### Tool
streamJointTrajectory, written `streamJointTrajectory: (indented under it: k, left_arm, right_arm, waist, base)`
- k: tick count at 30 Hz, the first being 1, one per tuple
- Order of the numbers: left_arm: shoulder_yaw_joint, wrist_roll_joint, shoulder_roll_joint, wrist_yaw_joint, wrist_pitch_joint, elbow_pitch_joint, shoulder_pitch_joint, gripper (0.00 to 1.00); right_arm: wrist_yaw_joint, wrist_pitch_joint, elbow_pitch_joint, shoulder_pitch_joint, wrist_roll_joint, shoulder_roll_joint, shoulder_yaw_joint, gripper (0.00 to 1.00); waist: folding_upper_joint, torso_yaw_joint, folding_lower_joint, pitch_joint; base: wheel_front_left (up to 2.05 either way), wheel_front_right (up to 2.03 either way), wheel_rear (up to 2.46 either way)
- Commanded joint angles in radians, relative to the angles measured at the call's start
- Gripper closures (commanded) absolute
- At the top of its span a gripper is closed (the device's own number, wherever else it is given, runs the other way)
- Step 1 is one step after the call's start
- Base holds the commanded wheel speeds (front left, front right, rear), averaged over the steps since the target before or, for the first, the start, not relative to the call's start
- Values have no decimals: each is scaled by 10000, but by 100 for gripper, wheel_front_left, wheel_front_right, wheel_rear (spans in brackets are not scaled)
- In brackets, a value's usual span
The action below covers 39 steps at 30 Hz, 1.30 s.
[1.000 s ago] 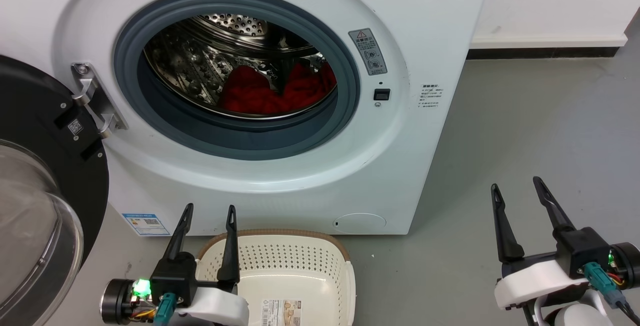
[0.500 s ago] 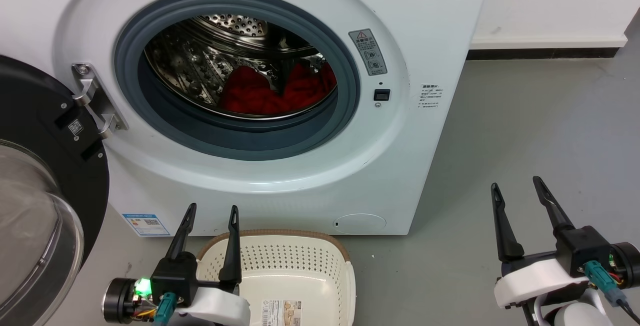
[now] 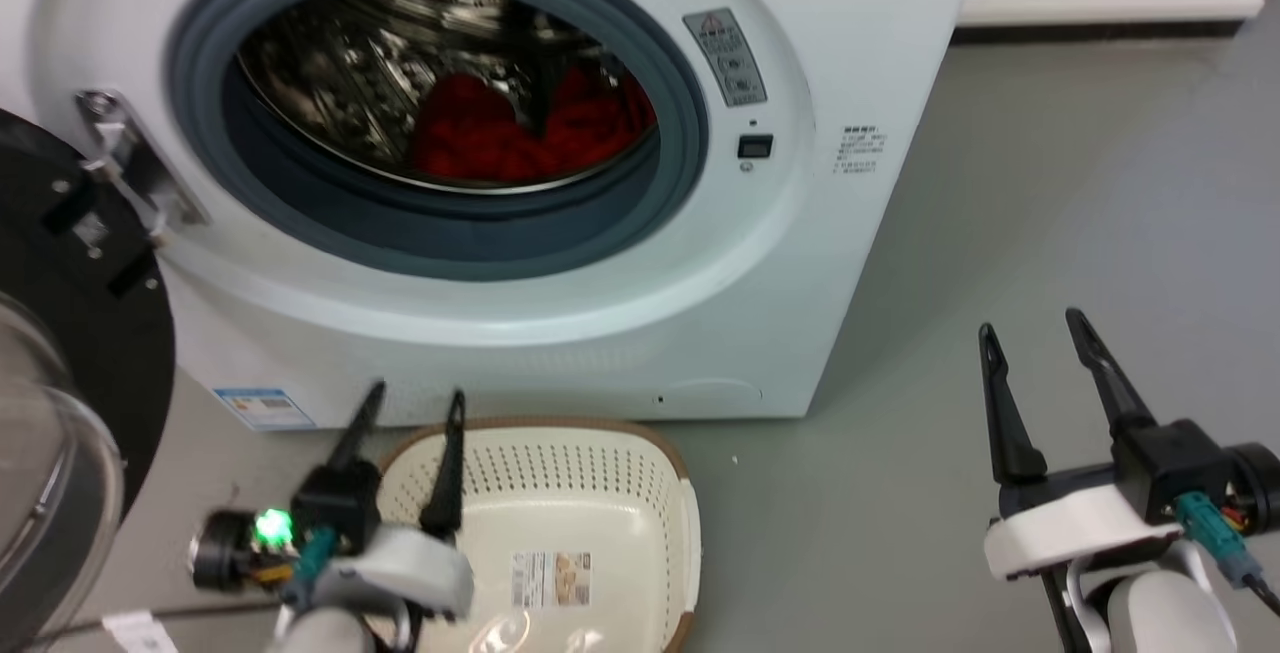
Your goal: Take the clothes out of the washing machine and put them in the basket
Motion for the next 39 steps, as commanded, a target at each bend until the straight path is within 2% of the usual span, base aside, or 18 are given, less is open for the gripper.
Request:
streamJointTrajectory:
  k: [1, 6, 11, 18, 30, 39]
  left_arm:
    - [123, 5, 178, -80, -28, 135, -535, 0]
    - [368, -3, 775, -364, -28, 782, -2113, 0]
    - [504, -258, 1511, -690, -26, 2064, -4195, 0]
    - [-123, -532, 2709, -908, 386, 4406, -7597, 0]
    - [-3047, -2123, 4327, -918, 2012, 6444, -11659, 0]
    - [-4760, -3708, 5551, -919, 4661, 7036, -13972, 0]
  right_arm:
    - [-7, -21, -139, -294, 17, 11, 43, 0]
    - [-7, -21, -445, -748, 78, 11, 111, 0]
    - [-7, -21, -695, -1146, 54, 14, 192, 0]
    - [-7, -21, -1083, -1672, 96, 16, 354, 0]
    - [-8, -21, -1432, -2062, 524, 17, 763, 0]
    - [-8, -21, -1861, -2241, 865, 17, 1361, 0]
  waist:
    - [-1, -192, 0, 643]
    - [-1, -487, 0, 1727]
    - [-1, -761, 0, 2742]
    - [-1, -1231, 0, 4058]
    - [-1, -2140, 0, 5299]
    - [-1, -2957, 0, 6206]
  base:
    - [0, 0, 0]
    - [0, 0, 0]
    - [0, 0, 0]
    - [0, 0, 0]
    - [0, 0, 0]
    - [0, 0, 0]
